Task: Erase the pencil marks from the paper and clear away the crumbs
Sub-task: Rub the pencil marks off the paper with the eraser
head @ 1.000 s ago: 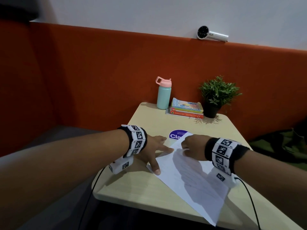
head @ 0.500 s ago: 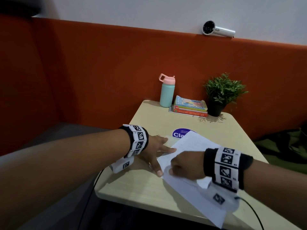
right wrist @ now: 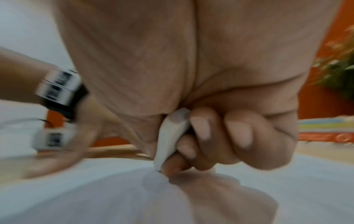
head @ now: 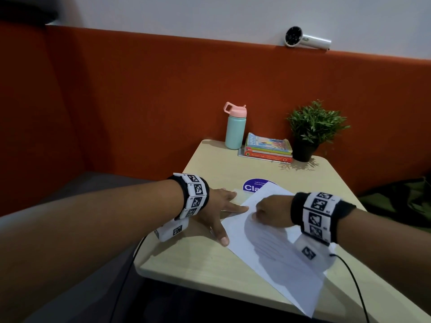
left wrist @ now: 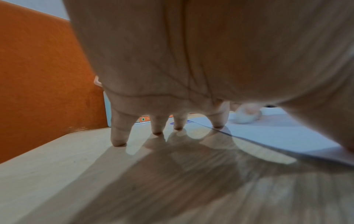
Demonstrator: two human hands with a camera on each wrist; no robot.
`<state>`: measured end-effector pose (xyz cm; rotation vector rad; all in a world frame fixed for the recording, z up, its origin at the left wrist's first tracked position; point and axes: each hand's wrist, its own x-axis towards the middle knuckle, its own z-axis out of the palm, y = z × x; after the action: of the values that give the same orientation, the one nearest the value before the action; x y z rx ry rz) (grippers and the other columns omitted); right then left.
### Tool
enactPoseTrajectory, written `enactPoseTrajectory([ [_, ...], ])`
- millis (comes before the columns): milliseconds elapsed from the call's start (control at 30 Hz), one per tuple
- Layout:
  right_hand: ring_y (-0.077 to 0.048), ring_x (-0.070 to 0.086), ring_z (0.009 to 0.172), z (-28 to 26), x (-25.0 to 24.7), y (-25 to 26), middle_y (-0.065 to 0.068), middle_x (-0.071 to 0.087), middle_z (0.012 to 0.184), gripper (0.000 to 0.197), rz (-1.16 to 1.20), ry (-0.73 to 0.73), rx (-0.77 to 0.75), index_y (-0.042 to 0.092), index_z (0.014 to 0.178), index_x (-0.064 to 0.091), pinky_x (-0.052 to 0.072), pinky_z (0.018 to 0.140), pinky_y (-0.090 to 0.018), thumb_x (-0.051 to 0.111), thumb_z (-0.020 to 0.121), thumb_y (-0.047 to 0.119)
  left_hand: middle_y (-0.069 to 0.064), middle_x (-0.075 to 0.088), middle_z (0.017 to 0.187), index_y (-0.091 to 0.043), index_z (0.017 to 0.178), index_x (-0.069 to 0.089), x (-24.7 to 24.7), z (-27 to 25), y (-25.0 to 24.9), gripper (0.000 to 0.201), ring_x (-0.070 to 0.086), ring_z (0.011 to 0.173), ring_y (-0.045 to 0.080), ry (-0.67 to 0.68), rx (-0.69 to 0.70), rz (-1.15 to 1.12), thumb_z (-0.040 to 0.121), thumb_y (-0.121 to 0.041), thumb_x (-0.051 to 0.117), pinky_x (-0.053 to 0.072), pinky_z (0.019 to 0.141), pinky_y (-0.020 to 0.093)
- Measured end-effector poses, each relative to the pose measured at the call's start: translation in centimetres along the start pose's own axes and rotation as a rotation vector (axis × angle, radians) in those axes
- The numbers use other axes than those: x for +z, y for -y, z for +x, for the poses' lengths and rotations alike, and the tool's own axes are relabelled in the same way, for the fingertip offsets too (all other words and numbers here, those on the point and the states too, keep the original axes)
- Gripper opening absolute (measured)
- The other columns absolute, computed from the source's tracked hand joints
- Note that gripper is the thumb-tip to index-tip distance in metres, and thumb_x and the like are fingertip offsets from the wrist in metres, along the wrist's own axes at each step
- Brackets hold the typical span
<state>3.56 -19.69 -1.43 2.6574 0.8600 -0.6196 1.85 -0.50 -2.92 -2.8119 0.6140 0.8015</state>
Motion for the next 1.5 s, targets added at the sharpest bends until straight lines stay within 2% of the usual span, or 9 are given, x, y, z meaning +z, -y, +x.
enactPoseTrajectory([
  [100, -0.024, 0.058, 0.106, -0.4, 0.4, 0.9, -0.008, 0.065, 0.116, 0.043, -0.006, -0.006, -0.030, 0.008, 0.112, 0.061, 0.041, 0.093, -0.032, 0.029, 0.103, 0.036, 0.001, -0.018, 0.169, -0.049, 0.158, -0.007, 0.0, -0.1, 0.0, 0.110, -0.014, 0.155, 0.025, -0.002, -0.001, 0.006, 0.079, -0.073, 0.067, 0.002, 0.123, 0.056],
  [200, -0.020, 0.056, 0.087, -2.4, 1.4, 3.8, -0.003, 0.065, 0.092, 0.037, 0.060, 0.118, -0.166, 0.015, 0.095, 0.057, 0.041, 0.084, -0.032, 0.032, 0.101, 0.041, 0.001, -0.018, 0.169, -0.051, 0.157, -0.007, 0.2, 0.0, 0.0, 0.112, -0.016, 0.155, 0.025, -0.005, -0.004, -0.005, 0.078, -0.074, 0.069, 0.001, 0.124, 0.057],
  [367, -0.025, 0.058, 0.108, 0.7, 0.0, -0.4, -0.011, 0.065, 0.120, 0.048, 0.019, -0.035, 0.056, 0.007, 0.115, 0.062, 0.043, 0.097, -0.035, 0.027, 0.103, 0.037, 0.003, -0.018, 0.169, -0.049, 0.158, -0.009, 0.2, 0.0, 0.2, 0.112, -0.014, 0.155, 0.026, -0.007, 0.009, 0.016, 0.079, -0.077, 0.065, 0.003, 0.123, 0.057],
  [667, -0.026, 0.056, 0.108, 1.1, 0.6, -1.2, -0.012, 0.062, 0.121, 0.048, 0.038, -0.050, 0.082, 0.006, 0.116, 0.057, 0.039, 0.090, -0.033, 0.022, 0.106, 0.037, -0.010, -0.014, 0.169, -0.050, 0.159, 0.002, -0.8, 0.3, 1.6, 0.112, -0.004, 0.156, 0.017, 0.027, -0.027, -0.067, 0.076, -0.069, 0.075, 0.010, 0.125, 0.046],
  [800, -0.024, 0.053, 0.098, 0.4, 1.2, -0.3, -0.010, 0.063, 0.120, 0.047, 0.032, -0.048, 0.021, 0.008, 0.111, 0.059, 0.039, 0.091, -0.033, 0.023, 0.105, 0.038, -0.009, -0.012, 0.169, -0.049, 0.159, 0.005, -1.1, 0.5, 1.2, 0.110, -0.001, 0.156, 0.017, 0.045, -0.044, -0.063, 0.078, -0.062, 0.078, 0.012, 0.124, 0.042],
  [967, -0.018, 0.048, 0.091, -0.4, 1.6, 1.6, -0.007, 0.064, 0.117, 0.045, 0.046, -0.038, -0.077, 0.013, 0.104, 0.057, 0.035, 0.088, -0.030, 0.024, 0.104, 0.044, -0.002, -0.006, 0.169, -0.046, 0.160, 0.009, -2.3, 0.0, 0.2, 0.103, 0.001, 0.156, 0.023, 0.080, -0.049, -0.083, 0.083, -0.056, 0.077, 0.014, 0.125, 0.046],
  [1233, -0.018, 0.047, 0.092, -0.1, 1.4, 0.7, -0.005, 0.063, 0.113, 0.040, 0.071, -0.022, -0.075, 0.018, 0.093, 0.050, 0.036, 0.091, -0.032, 0.026, 0.103, 0.048, -0.009, -0.010, 0.170, -0.053, 0.158, 0.009, -2.8, -0.9, 1.0, 0.095, -0.004, 0.157, 0.023, 0.097, -0.056, -0.185, 0.083, -0.071, 0.064, 0.003, 0.123, 0.051],
  [1367, -0.019, 0.050, 0.091, 0.1, 1.3, 0.2, 0.001, 0.057, 0.097, 0.040, 0.075, -0.005, -0.070, 0.017, 0.091, 0.053, 0.037, 0.086, -0.032, 0.027, 0.103, 0.045, -0.006, -0.016, 0.169, -0.052, 0.158, 0.006, -1.5, -0.1, 1.3, 0.100, -0.008, 0.156, 0.020, 0.114, -0.047, -0.158, 0.084, -0.057, 0.075, 0.007, 0.124, 0.045],
  [1500, -0.020, 0.052, 0.092, -0.1, 0.7, 0.4, -0.002, 0.062, 0.103, 0.040, 0.064, -0.023, -0.056, 0.016, 0.095, 0.055, 0.039, 0.088, -0.032, 0.027, 0.104, 0.043, -0.008, -0.016, 0.169, -0.055, 0.156, 0.005, -1.2, 0.4, 1.5, 0.105, -0.006, 0.156, 0.021, 0.089, -0.054, -0.109, 0.080, -0.060, 0.077, 0.009, 0.125, 0.049],
])
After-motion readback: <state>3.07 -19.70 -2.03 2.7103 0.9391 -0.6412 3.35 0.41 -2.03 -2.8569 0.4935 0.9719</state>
